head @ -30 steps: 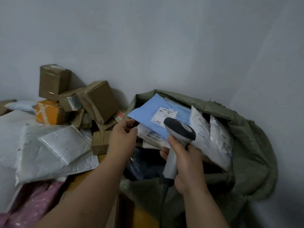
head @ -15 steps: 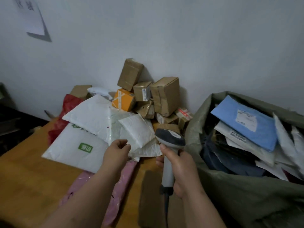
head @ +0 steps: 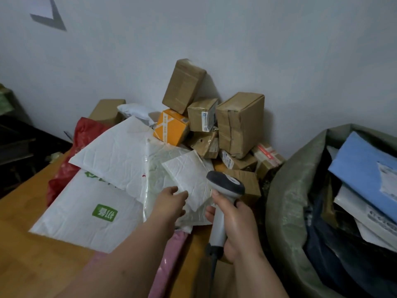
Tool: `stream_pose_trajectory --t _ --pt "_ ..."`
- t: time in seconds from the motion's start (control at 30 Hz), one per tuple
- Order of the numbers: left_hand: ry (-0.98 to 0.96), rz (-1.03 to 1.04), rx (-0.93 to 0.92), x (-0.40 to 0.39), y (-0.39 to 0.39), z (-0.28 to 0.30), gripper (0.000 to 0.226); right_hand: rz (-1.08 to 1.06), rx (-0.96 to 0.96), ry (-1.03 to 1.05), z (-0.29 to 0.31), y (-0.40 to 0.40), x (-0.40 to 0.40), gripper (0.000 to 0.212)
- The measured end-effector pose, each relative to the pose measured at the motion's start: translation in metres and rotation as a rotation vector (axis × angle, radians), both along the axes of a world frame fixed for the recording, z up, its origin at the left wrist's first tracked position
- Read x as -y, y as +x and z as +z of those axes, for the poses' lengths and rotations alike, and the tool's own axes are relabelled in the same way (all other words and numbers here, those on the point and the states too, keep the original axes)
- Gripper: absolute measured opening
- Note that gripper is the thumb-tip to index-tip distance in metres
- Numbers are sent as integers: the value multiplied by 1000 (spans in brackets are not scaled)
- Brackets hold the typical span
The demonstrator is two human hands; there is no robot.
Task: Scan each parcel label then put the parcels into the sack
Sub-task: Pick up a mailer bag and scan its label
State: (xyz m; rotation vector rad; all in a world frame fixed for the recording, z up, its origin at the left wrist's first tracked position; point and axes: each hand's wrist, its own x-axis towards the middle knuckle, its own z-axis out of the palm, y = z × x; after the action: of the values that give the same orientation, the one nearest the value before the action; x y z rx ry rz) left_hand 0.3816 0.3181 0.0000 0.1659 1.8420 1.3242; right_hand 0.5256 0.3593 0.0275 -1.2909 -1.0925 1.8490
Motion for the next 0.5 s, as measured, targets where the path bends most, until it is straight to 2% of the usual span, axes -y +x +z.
stream_pose_trajectory --t 0.27,0.37,0.5 --pt "73 181 205 -61 -13 -32 41 -15 64 -106 -37 -10 -40 16" --pt "60 194 6 -62 -13 -34 36 -30 62 -130 -38 -9 -43 17" --pt "100 346 -326 -46 -26 -17 26 -54 28 -106 -29 -14 -38 21"
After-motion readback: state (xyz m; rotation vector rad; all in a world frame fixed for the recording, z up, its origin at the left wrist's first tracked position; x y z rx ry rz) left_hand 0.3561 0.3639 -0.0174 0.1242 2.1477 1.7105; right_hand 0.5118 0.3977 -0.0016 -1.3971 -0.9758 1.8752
